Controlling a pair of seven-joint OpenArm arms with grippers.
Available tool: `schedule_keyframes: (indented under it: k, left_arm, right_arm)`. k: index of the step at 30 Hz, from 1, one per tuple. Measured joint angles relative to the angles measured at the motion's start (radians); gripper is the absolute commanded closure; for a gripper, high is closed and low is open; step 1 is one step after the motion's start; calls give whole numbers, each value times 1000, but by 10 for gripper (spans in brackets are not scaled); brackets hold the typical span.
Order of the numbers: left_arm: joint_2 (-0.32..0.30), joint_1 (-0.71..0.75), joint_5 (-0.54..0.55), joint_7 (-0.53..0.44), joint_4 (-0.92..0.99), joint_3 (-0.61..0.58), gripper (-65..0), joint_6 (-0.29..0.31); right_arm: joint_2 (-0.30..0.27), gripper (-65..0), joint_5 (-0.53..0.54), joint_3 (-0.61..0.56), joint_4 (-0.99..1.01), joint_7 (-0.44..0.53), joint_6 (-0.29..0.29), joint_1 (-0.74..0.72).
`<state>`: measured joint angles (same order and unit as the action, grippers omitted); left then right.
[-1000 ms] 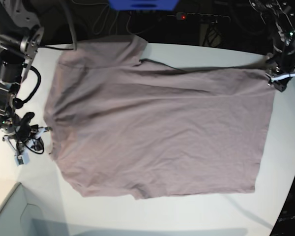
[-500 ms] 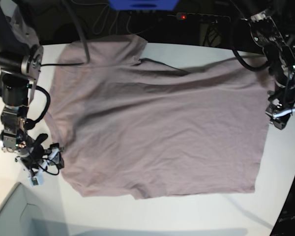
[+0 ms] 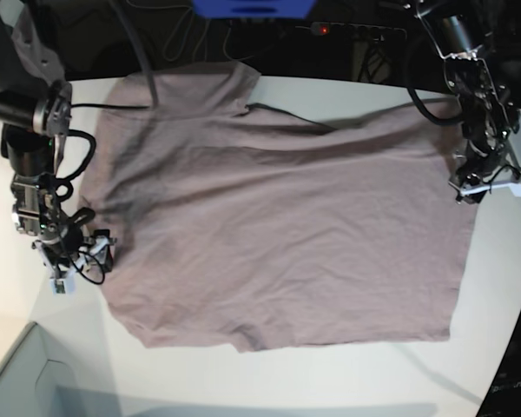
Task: Layout the t-shirt on the table in an organized manner, then fold the t-shirt properly
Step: 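Release the shirt with the right gripper and raise it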
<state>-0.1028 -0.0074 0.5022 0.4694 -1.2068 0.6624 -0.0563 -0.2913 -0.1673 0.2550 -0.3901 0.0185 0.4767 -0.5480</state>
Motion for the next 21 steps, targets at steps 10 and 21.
schedule_keyframes:
  k: [10, 21]
  left_arm:
    - [-35, -10, 4, -3, 75, 2, -344, 6]
    - [-51, -5, 4, 1, 75, 1, -345, 3]
  right_arm:
    - [14, 0, 8, 0, 38, 10, -2, 3]
    - [17, 0, 8, 5, -407, 4, -7, 349]
